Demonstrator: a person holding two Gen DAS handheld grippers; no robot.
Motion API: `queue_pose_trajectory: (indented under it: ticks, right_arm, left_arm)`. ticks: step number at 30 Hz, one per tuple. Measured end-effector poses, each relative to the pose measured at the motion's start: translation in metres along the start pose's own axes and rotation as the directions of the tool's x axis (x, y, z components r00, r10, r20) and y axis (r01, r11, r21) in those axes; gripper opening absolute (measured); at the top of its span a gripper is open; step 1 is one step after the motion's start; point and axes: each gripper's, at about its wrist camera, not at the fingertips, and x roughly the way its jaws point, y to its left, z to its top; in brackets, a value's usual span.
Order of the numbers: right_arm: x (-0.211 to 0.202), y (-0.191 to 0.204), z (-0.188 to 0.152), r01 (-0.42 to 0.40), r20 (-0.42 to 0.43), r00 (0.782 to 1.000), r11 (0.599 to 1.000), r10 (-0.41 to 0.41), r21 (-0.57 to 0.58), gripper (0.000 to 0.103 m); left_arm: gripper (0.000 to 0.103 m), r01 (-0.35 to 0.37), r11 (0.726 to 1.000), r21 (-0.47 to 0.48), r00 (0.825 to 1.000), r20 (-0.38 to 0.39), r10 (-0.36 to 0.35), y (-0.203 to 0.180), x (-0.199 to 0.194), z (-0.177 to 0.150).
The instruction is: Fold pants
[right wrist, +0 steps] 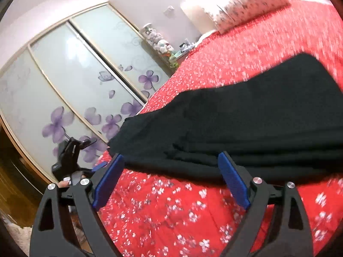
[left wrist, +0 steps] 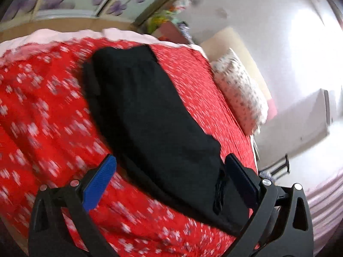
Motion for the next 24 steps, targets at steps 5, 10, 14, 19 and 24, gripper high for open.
queue_pose_trajectory:
  ticks: [5,10,14,19,24]
  right_arm:
    - [0.003,-0.005,0.001,-0.011,-0.007,1.0,1.0,0.011,-0.009,0.091]
    - [0.001,-0.001,-0.008,-0.016,-0.013,1.0,1.0,0.016,-0.016,0.091]
    - [0.001,-0.002,-0.008,-0.023,-0.014,1.0,1.0,0.023,-0.013,0.091]
    - [0.005,-0.005,-0.008,-0.025,-0.019,1.0,1.0,0.025,-0.013,0.091]
    - [0.007,-0.006,-0.01,-0.028,-0.017,0.999,1.0,0.028,-0.01,0.091]
  left_arm:
    - [0.101,-0.018,0.991,-0.136,0.998,-0.06,0.01,0.022,0.018,0.031]
    - [0.101,-0.014,0.973,-0.229,0.996,-0.093,-0.007,0.044,0.033,0.048]
    - [0.101,-0.034,0.969,-0.243,0.994,-0.107,0.008,0.043,0.047,0.065]
    - [0.101,0.041,0.986,-0.164,0.997,-0.051,-0.05,0.017,0.043,0.073]
    - [0.078,-0.071,0.987,-0.141,0.995,-0.084,0.06,0.023,0.057,0.071]
